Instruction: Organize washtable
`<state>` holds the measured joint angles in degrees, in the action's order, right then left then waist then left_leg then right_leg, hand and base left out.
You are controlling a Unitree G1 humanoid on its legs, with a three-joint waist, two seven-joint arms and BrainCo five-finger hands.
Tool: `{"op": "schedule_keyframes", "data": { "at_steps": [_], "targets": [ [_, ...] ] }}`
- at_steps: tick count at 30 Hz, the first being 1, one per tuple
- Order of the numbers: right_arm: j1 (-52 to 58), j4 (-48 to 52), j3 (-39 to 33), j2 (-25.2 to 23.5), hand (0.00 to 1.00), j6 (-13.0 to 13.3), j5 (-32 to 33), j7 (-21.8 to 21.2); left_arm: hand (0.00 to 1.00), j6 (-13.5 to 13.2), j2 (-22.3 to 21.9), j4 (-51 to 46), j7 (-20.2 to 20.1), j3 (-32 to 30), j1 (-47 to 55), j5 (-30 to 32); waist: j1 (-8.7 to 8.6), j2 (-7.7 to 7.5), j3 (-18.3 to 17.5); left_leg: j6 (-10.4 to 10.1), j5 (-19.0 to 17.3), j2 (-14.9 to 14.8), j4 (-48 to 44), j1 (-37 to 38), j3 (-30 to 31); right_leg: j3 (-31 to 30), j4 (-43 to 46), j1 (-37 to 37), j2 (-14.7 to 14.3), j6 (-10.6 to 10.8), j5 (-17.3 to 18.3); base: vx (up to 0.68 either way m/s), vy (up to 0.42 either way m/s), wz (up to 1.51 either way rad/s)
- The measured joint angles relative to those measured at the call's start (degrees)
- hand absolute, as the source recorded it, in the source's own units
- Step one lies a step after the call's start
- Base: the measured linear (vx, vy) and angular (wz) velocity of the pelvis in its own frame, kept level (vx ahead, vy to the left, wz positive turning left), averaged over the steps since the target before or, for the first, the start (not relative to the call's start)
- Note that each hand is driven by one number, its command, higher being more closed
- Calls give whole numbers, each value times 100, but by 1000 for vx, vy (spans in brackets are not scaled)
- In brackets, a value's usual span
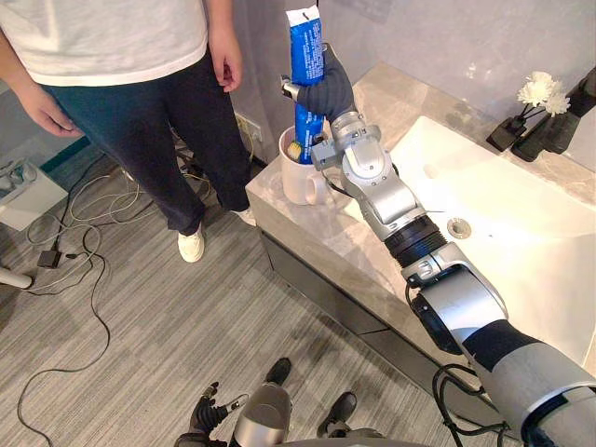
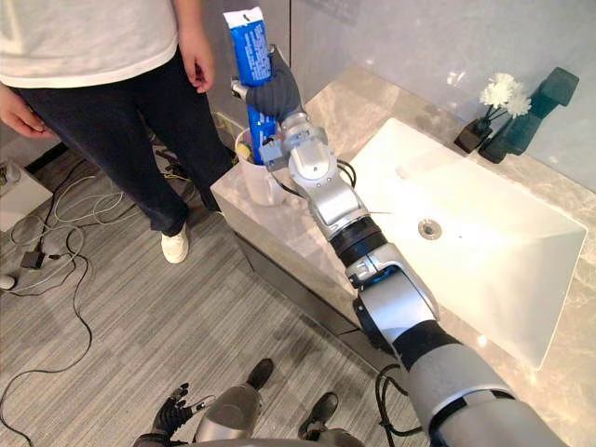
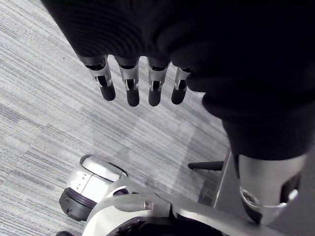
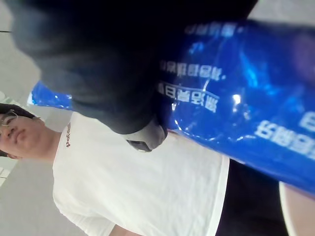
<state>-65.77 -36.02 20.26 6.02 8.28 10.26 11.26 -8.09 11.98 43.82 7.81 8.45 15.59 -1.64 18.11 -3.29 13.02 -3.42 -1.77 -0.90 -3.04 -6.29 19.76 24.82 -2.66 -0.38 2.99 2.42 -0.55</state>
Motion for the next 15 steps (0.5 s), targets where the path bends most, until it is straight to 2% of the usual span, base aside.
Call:
{"op": "schedule_keyframes", "data": {
  "at_steps": [15],
  "targets": [
    [256, -77, 44, -93, 0, -11, -78, 4, 0, 4, -3, -9, 4, 0, 0, -2, -14, 11, 7, -1, -1, -2, -2, 30, -24, -6, 76, -4, 10, -3, 40, 0, 1, 0]
  ]
}}
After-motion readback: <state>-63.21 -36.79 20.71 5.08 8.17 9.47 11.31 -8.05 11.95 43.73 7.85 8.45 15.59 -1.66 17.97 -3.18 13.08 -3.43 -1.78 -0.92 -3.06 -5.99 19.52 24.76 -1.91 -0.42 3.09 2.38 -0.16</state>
